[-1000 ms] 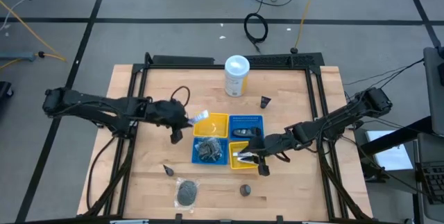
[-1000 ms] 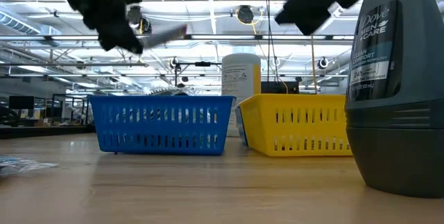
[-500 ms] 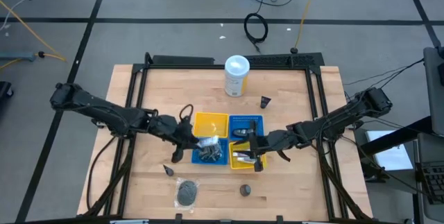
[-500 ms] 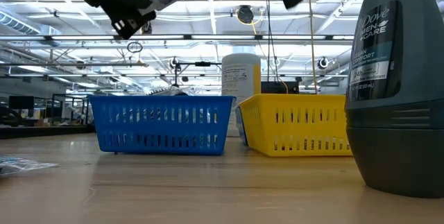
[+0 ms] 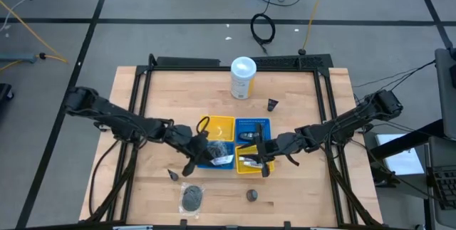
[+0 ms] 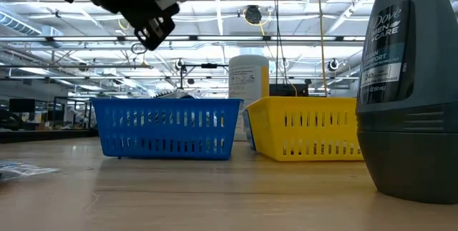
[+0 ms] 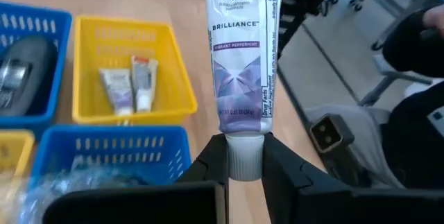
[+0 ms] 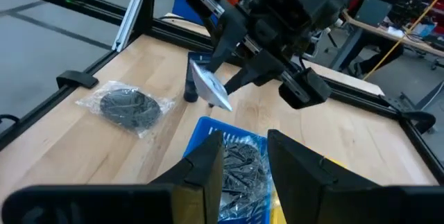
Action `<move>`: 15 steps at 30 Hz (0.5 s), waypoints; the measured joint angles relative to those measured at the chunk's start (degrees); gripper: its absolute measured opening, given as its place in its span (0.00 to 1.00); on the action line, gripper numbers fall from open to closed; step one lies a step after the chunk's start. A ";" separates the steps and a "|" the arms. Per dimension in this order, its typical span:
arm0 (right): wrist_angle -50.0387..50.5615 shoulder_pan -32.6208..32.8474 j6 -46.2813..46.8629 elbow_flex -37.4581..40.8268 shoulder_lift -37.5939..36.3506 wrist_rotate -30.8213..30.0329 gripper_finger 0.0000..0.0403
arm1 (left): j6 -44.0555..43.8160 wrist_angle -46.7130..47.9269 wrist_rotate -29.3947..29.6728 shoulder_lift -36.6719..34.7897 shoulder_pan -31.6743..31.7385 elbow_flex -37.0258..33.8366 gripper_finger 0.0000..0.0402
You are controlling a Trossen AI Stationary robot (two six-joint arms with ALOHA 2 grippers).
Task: Pick & Place Travel size toiletries
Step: Put the white toothpaste into the bottom yellow bin
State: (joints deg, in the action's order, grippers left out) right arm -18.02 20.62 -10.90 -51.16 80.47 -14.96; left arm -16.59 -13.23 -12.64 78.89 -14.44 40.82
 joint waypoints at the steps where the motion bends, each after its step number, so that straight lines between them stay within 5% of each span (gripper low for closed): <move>1: -0.16 0.00 -0.24 0.00 0.00 0.06 0.26 | 0.01 -1.22 -0.09 0.40 0.11 0.00 0.09; 15: -2.43 0.11 -1.99 0.00 0.00 1.74 0.26 | 0.17 -4.08 -1.01 0.77 2.89 -0.02 0.09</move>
State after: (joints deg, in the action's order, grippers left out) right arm -20.45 20.73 -12.88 -51.16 80.47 -13.21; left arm -16.42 -17.31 -13.65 79.66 -11.55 40.80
